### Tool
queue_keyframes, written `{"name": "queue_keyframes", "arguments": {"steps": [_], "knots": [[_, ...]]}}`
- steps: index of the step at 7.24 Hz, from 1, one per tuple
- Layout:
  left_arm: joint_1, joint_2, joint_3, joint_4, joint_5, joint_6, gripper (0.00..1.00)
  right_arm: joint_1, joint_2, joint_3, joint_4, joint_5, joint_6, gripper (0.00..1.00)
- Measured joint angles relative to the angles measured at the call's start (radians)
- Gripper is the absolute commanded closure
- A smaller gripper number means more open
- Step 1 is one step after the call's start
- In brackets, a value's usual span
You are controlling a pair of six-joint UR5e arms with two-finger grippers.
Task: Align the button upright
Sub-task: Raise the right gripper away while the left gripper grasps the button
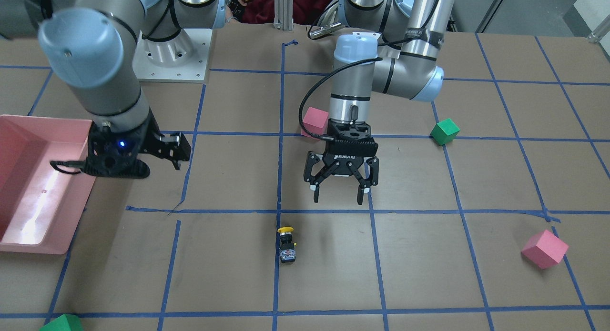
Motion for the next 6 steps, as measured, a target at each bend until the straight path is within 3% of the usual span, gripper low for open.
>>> {"name": "queue_keyframes", "arguments": {"steps": [2, 6], "knots": [[-0.069, -0.111, 0.091, 0.014, 0.069, -0.058, 0.00, -0.005, -0.074, -0.008, 0.067, 0.008, -0.005, 0.00], [-0.116, -0.277, 0.181, 0.102, 0.114, -0.101, 0.00, -0.021, -0.093, -0.034, 0.119, 0.009, -0.016, 0.00]]}}
